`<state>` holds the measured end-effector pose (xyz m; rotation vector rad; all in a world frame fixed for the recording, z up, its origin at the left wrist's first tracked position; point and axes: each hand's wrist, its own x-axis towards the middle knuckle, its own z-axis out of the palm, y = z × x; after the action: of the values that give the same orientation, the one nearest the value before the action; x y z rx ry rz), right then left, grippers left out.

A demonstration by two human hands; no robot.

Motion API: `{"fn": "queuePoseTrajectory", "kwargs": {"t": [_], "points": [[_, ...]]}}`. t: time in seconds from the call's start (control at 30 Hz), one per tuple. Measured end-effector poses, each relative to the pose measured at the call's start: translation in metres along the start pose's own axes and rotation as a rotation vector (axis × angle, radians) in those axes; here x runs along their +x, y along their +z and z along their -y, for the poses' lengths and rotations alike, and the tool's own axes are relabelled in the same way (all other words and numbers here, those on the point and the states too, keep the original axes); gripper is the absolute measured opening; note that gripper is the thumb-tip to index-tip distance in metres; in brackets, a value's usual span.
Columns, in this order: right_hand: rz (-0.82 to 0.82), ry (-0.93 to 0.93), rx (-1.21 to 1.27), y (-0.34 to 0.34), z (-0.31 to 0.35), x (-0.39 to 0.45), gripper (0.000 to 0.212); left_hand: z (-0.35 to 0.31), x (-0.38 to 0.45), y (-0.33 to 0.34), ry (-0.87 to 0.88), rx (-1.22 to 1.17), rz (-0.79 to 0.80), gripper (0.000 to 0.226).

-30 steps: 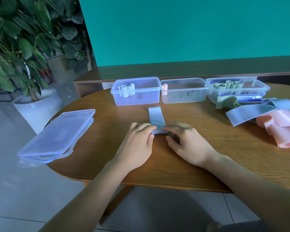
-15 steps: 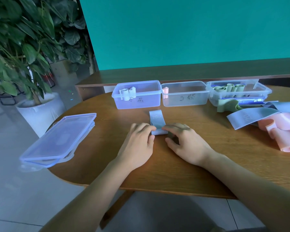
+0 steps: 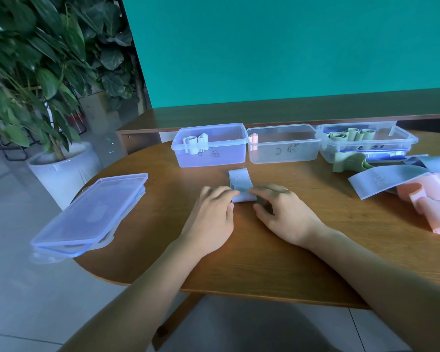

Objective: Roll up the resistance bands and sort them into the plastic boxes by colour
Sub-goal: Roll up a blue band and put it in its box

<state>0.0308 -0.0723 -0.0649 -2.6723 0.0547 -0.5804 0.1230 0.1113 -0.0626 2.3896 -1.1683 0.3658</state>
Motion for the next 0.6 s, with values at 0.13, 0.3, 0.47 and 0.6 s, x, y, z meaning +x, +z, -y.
{"fn": "queuePoseTrajectory", "kwargs": {"t": [0.13, 0.3, 0.47, 0.6], "points": [[-0.024, 0.018, 0.024, 0.001, -0.001, 0.002, 0.039, 0.002, 0.005, 0.002, -0.008, 0.002, 0.011, 0.04], [-0.005, 0.032, 0.009, 0.002, -0.005, 0.006, 0.042, 0.004, 0.008, 0.003, 0.002, -0.008, -0.02, 0.041], [-0.008, 0.033, -0.008, 0.003, -0.008, 0.012, 0.043, 0.006, 0.012, 0.005, 0.024, 0.007, -0.007, 0.038], [-0.029, -0.005, -0.013, 0.002, -0.005, 0.013, 0.042, 0.007, 0.018, 0.006, 0.004, 0.01, -0.003, 0.038]]}}
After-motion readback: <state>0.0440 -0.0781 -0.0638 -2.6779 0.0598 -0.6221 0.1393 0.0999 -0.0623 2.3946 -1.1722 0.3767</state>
